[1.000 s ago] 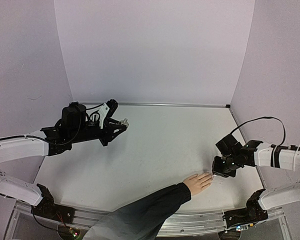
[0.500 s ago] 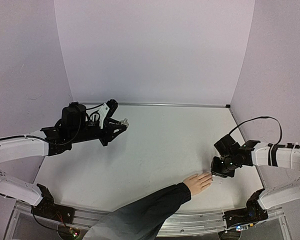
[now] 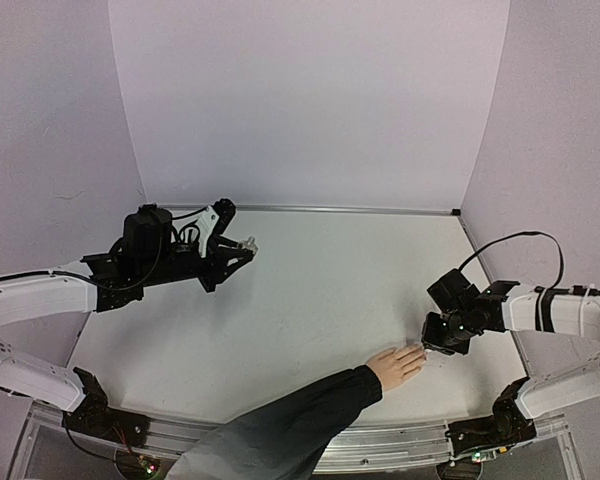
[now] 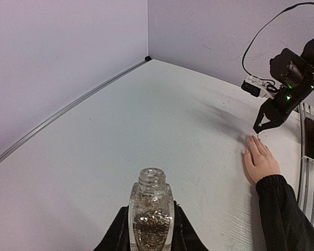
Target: Paint the nails
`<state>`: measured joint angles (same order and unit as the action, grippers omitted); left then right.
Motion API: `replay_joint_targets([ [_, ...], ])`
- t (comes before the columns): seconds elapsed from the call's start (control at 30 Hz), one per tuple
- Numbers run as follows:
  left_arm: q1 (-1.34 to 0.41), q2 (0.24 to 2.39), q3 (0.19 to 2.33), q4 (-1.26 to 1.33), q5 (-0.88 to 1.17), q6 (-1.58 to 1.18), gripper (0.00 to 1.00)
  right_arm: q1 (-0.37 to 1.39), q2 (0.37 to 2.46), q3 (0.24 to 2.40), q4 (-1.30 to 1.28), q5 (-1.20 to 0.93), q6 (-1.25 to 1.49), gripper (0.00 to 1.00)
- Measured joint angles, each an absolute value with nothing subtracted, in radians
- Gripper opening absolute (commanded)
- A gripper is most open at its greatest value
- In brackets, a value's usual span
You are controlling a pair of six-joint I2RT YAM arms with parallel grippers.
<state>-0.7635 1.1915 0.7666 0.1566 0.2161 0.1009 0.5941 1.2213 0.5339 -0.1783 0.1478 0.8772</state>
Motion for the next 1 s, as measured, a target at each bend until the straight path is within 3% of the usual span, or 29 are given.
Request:
replay_joint_targets([
  [1.0, -0.764, 1.19, 0.767, 0.157, 0.216, 0.105, 0.0, 0.594, 1.258, 0.543, -0.155, 0.201, 0.899, 0.0],
])
